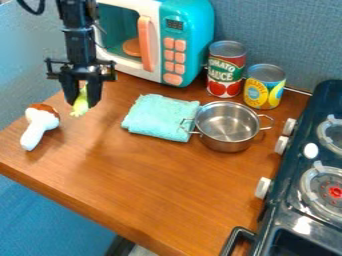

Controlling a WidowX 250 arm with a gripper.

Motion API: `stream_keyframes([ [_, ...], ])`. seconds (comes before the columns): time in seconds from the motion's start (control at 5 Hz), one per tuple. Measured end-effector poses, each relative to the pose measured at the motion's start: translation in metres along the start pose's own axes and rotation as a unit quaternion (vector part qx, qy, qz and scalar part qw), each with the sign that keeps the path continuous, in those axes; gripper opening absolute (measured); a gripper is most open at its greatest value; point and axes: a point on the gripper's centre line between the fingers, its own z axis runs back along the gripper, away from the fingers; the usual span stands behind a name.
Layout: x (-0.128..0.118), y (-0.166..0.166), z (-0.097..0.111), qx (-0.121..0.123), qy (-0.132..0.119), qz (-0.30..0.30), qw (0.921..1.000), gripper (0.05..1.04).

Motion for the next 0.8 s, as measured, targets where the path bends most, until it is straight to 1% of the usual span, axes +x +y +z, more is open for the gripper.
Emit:
stream_keyframes([
  [0.2, 0.004, 0.007, -0.008, 0.000, 0.015, 0.009, 0.9998, 0.457],
  [0.6, 0.023, 0.017, -0.019, 0.006, 0.027, 0.026, 0.9993, 0.457],
  [0.8, 0.030, 0.017, -0.021, 0.004, 0.023, 0.029, 0.9993, 0.457],
])
